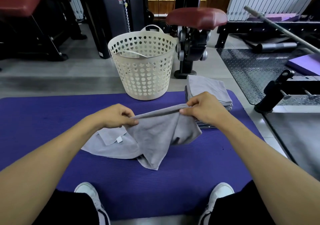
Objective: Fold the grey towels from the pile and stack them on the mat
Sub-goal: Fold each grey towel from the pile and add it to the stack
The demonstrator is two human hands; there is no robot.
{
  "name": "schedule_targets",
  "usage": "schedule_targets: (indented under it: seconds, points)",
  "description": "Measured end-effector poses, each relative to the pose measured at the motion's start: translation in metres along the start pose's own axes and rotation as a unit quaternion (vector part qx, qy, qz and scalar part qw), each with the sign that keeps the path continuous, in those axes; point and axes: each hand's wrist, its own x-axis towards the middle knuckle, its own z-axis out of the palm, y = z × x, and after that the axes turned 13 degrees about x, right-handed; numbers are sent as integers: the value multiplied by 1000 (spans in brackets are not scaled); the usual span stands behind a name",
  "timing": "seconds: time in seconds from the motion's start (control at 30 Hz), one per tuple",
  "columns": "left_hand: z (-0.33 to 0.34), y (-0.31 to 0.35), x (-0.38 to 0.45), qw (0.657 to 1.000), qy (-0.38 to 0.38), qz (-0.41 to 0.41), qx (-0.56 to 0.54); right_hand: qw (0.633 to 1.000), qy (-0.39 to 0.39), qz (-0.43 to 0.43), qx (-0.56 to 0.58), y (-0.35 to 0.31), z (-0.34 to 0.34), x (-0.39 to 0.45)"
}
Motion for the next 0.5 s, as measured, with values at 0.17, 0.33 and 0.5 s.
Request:
schedule_targets:
  seconds: [0.17, 0.33, 0.5]
  points:
    - [-3, -6, -4, 995, 43, -39, -80, 999, 10, 31, 44, 9, -3, 5]
    - [-3, 5, -4, 957, 123, -47, -257, 987, -37, 52, 145, 1, -2, 1]
    - [6, 11, -9, 956, 49, -76, -280, 999, -19, 20, 21, 7, -2, 1]
